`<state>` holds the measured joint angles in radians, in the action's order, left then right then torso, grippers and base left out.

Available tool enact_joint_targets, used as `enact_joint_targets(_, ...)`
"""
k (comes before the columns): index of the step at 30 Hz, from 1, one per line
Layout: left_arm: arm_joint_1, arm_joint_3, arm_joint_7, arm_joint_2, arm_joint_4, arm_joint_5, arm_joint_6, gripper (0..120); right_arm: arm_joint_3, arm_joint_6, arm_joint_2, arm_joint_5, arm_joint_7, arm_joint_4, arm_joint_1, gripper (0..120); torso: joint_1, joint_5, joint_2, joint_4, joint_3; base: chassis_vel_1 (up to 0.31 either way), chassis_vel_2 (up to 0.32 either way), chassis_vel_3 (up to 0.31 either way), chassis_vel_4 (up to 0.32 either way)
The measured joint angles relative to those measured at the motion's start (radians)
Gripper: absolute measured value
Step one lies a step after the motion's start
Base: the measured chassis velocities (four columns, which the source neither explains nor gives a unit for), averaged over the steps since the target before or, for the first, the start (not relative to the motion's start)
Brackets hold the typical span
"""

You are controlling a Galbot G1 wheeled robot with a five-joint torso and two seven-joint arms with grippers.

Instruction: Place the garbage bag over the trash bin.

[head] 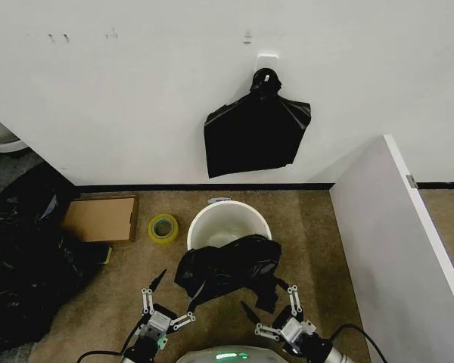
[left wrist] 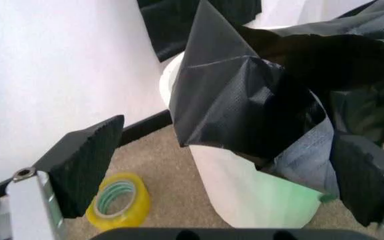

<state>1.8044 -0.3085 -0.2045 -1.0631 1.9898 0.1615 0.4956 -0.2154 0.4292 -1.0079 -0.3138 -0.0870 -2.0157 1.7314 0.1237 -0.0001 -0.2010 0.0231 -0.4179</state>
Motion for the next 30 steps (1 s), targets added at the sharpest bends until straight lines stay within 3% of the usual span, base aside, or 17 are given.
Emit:
enact_joint_targets(6, 0.0, 0.001, -0.004, -0.002, 0.003, -0.001, -0.002, 100, 0.036, -0.056, -0.03, -0.121, -0.062, 0.028, -0.006, 48, 0.0, 0.0001, 0.0, 0.0, 0.0, 0.0, 0.0, 0.0, 0.0)
enact_joint_targets(8, 0.0, 0.001, -0.004, -0.002, 0.004, -0.001, -0.002, 100, 0.037, -0.06, -0.031, -0.125, -0.065, 0.029, -0.006, 48, 0.0, 0.0001, 0.0, 0.0, 0.0, 0.0, 0.0, 0.0, 0.0)
enact_joint_targets(11, 0.0, 0.001, -0.004, -0.004, 0.006, -0.001, -0.003, 100, 0.038, -0.114, -0.049, -0.22, -0.144, 0.046, -0.01, 35, 0.0, 0.0, 0.0, 0.0, 0.0, 0.0, 0.0, 0.0, 0.0)
enact_joint_targets(14, 0.001, 0.001, -0.004, -0.006, 0.008, -0.001, -0.003, 100, 0.037, -0.15, -0.074, -0.297, -0.242, 0.061, -0.024, 47, 0.0, 0.0, 0.0, -0.0001, 0.0, 0.0, 0.0, 0.0, 0.0)
enact_joint_targets(17, 0.002, 0.002, -0.004, -0.006, 0.008, -0.001, -0.003, 100, 0.048, -0.167, -0.085, -0.307, -0.291, 0.062, -0.03, 41, 0.0, 0.0002, 0.0, -0.0001, 0.0, 0.0, 0.0, 0.0, 0.0)
enact_joint_targets(22, 0.001, 0.001, -0.004, -0.008, 0.006, -0.001, -0.003, 100, 0.052, -0.177, -0.085, -0.304, -0.308, 0.053, -0.027, 22, 0.0, 0.0001, 0.0, -0.0001, 0.0, 0.0, 0.0, 0.0, 0.0)
enact_joint_targets(28, -0.006, 0.005, -0.01, -0.017, -0.008, -0.002, -0.003, 100, 0.049, -0.148, -0.073, -0.252, -0.251, 0.041, -0.011, 0, 0.0, 0.0001, 0.0, 0.0, 0.0, 0.0, 0.0, 0.0, 0.0)
enact_joint_targets(30, -0.007, 0.005, -0.011, -0.018, -0.013, -0.001, -0.003, 100, 0.049, -0.141, -0.071, -0.229, -0.233, 0.036, -0.011, 0, 0.0, 0.0001, 0.0, 0.0, 0.0, 0.0, 0.0, 0.0, 0.0)
